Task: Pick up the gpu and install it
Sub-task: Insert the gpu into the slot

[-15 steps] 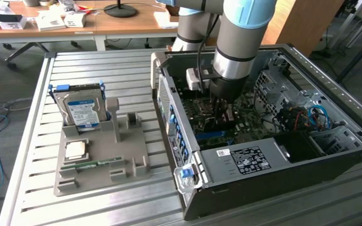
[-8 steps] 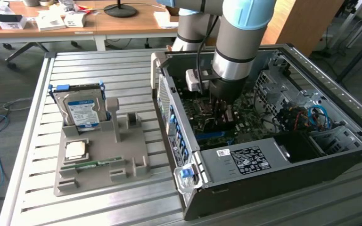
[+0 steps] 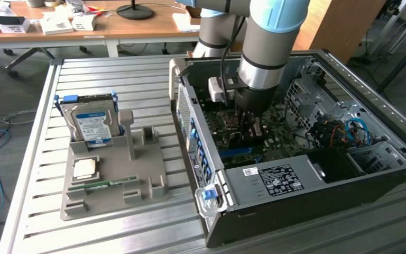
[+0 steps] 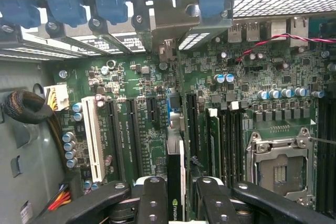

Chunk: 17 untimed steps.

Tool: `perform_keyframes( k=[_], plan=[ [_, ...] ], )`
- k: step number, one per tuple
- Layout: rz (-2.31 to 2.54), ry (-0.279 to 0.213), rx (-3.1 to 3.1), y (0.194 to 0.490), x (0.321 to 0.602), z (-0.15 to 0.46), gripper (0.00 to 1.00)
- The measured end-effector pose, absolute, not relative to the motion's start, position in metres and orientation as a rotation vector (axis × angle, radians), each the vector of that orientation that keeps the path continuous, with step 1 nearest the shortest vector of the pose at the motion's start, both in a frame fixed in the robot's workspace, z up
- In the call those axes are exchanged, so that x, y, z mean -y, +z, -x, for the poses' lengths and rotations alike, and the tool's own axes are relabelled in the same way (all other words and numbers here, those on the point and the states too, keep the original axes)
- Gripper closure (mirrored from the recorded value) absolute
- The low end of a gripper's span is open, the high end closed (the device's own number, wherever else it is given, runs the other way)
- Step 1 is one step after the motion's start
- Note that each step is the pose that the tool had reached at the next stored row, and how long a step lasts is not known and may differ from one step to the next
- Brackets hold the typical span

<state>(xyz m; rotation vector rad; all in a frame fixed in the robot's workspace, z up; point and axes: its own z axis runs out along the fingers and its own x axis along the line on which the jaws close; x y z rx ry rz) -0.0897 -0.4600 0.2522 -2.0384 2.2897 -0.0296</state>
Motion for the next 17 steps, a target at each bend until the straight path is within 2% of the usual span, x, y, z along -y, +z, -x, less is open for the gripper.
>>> perform_keyframes(
  k=[17],
  plan=[
    [2.038,-0.031,-2.289,0.2526,0.4613,0.0868,0.74]
  ],
)
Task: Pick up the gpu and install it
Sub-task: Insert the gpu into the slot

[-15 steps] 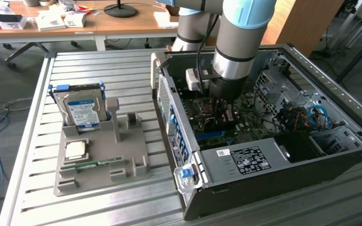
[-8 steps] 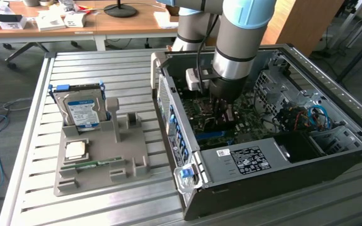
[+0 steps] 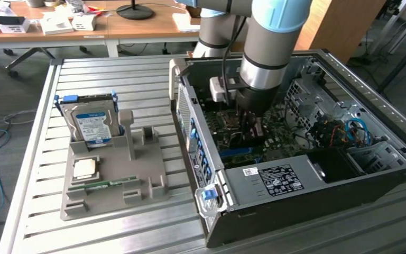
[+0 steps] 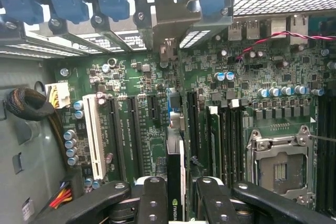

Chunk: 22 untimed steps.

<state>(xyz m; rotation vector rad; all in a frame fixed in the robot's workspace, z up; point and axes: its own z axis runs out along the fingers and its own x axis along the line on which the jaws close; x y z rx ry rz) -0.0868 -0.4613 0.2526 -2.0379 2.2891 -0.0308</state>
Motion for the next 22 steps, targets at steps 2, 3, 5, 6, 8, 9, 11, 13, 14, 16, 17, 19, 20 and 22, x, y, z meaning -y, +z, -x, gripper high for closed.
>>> perform_keyframes(
  k=[2,3,5,6,8,9,11,13,14,16,17,19,20,22],
  plan=[
    [2.038,-0.031,-2.289,0.2526,0.4618,0.0867,0.74],
    [2.038,-0.031,-2.289,0.2526,0.4621,0.0867,0.74],
    [2.038,-0.031,-2.289,0.2526,0.4629,0.0867,0.74],
    [2.038,-0.031,-2.289,0.2526,0.4636,0.0866,0.74],
    [2.038,-0.031,-2.289,0.2526,0.4649,0.0867,0.74],
    [2.038,-0.031,-2.289,0.2526,0.4652,0.0868,0.74],
    [2.038,-0.031,-2.289,0.2526,0.4652,0.0867,0.74],
    [2.038,-0.031,-2.289,0.2526,0.4652,0.0867,0.74],
    [2.038,-0.031,-2.289,0.2526,0.4652,0.0867,0.74],
    [2.038,-0.031,-2.289,0.2525,0.4653,0.0873,0.74],
    [2.038,-0.031,-2.288,0.2524,0.4653,0.0881,0.74],
    [2.038,-0.031,-2.288,0.2523,0.4652,0.0892,0.74],
    [2.038,-0.031,-2.288,0.2523,0.4652,0.0893,0.74],
    [2.037,-0.031,-2.289,0.2523,0.4652,0.0894,0.74]
  ],
)
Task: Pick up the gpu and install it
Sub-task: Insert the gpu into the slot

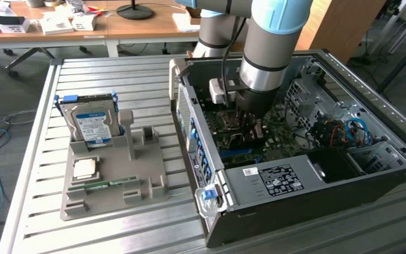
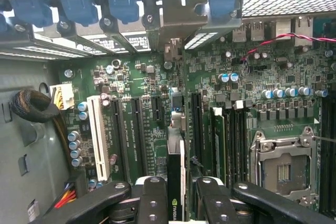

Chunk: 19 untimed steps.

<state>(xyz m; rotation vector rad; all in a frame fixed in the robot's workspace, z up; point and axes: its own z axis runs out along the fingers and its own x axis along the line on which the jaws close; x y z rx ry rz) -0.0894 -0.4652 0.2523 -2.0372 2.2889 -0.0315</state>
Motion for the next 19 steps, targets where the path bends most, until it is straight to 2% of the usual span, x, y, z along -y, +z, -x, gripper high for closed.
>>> perform_keyframes(
  k=[19],
  plan=[
    [2.029,-0.032,-2.296,0.2508,0.4654,0.0866,0.74]
  ],
)
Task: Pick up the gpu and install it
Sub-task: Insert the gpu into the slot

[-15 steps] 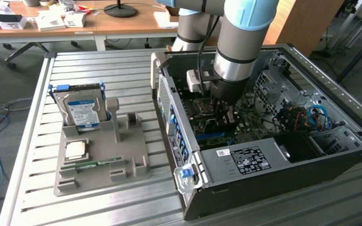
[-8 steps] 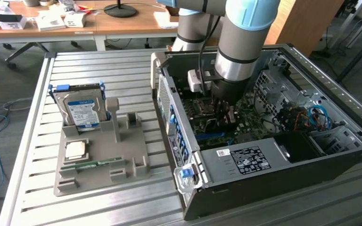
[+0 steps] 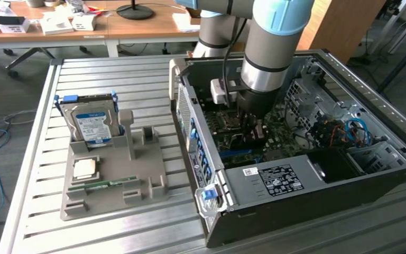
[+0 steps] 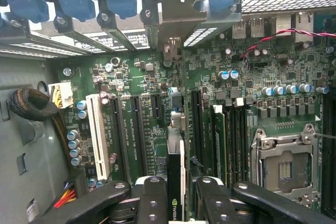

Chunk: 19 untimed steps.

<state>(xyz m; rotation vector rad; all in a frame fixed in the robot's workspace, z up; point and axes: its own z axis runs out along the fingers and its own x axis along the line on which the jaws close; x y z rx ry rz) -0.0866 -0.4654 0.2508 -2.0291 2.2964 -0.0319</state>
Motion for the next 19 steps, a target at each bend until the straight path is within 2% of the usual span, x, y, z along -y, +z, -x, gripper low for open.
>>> perform_keyframes(
  k=[19],
  plan=[
    [2.029,-0.032,-2.296,0.2504,0.4654,0.0894,0.74]
  ],
)
